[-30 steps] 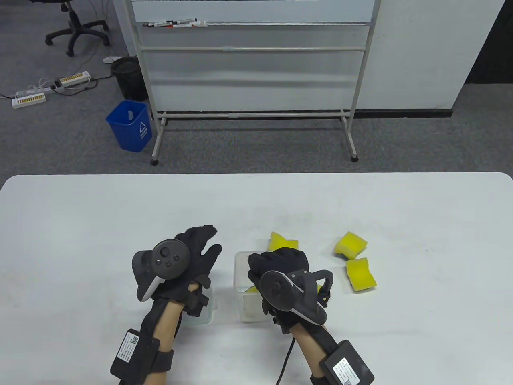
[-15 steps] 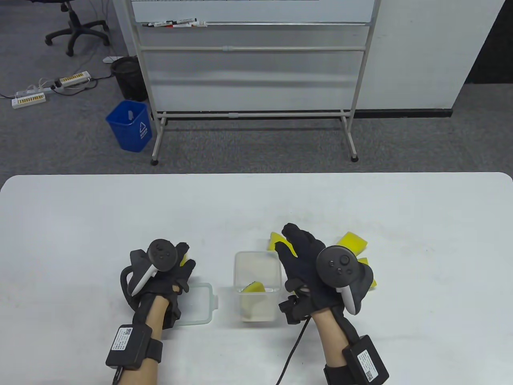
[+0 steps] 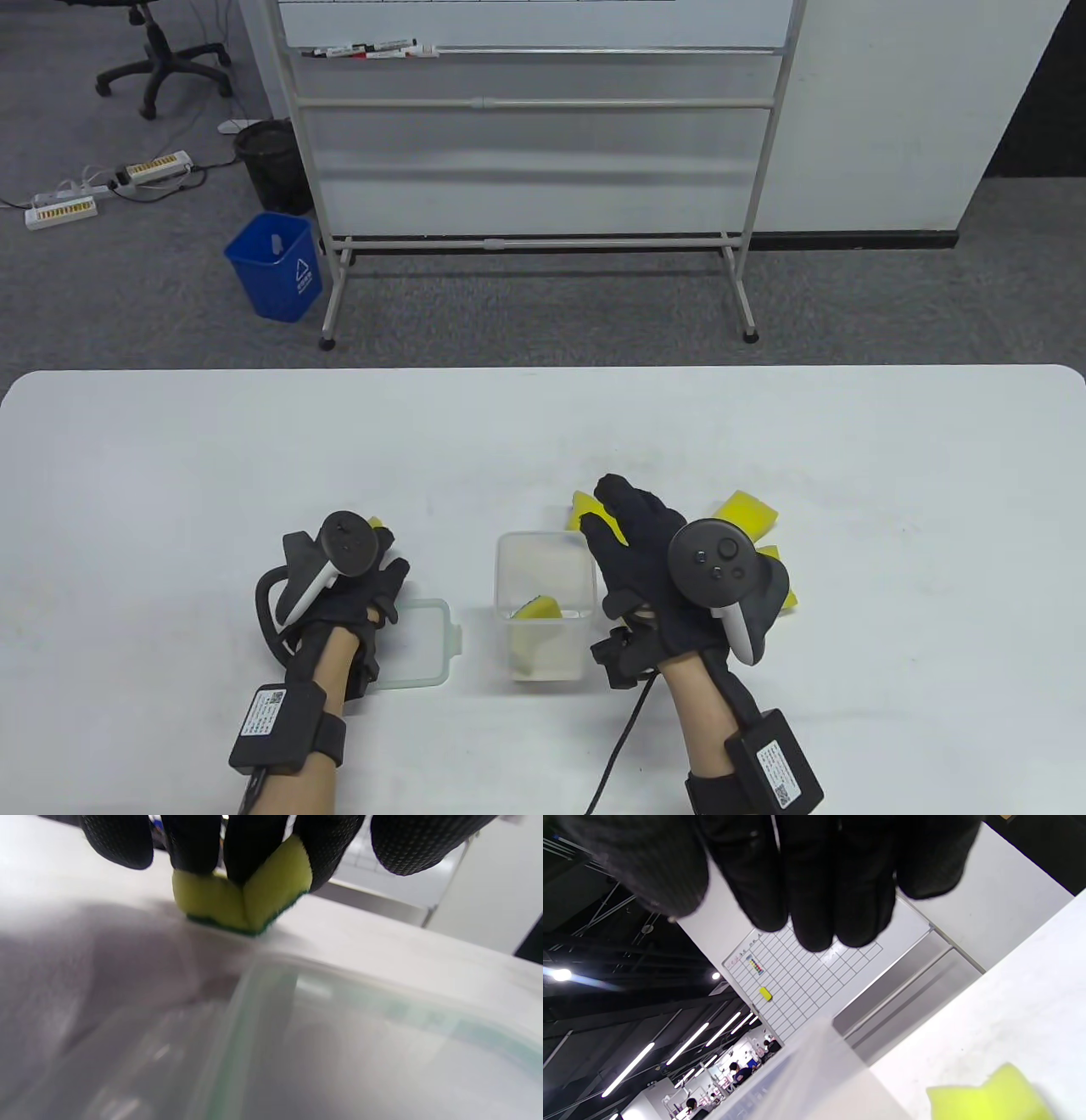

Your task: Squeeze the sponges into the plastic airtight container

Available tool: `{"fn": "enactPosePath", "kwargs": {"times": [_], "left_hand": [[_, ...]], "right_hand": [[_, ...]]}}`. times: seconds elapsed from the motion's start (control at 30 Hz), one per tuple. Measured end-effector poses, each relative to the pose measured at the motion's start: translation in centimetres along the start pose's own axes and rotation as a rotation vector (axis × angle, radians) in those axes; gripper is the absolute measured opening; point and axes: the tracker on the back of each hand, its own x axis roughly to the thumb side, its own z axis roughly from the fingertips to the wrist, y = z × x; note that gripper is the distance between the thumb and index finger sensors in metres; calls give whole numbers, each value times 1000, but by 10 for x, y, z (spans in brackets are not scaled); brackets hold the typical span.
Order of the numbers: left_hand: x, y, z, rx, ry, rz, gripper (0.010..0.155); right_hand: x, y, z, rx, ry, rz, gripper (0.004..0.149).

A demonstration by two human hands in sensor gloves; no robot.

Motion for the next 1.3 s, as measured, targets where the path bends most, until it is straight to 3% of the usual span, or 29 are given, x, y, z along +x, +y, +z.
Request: {"fn": "enactPosePath", "kwargs": {"times": [0.2,0.3,0.43,0.47,0.63,0.87,1.07,1.17,1.3], "left_hand": [[-3,13,5,50,26,75,62],[3,33,13,134,-10,145,62],[16,63,29,221,-104,368,60],[23,74,36,225,-169,513,59],[49,101,60,195,-377,791,59],[80,116,86,95,-578,993,60],[121,111,111,0,-727,987,62],[133,104,116,-33,-764,992,64],[142,95,116,-118,-807,1039,66]], "right_hand": [[0,1,0,-2,-7,1,65],[1,0,0,-8,-11,-7,65],[6,-3,2,-17,-31,-7,64],[8,-4,4,-25,-42,-12,63],[22,-4,10,-31,-105,-35,63],[37,-3,19,-25,-150,-121,69],[32,0,19,30,-80,-287,79],[28,2,18,86,-29,-419,84],[20,2,16,79,44,-510,85]]}}
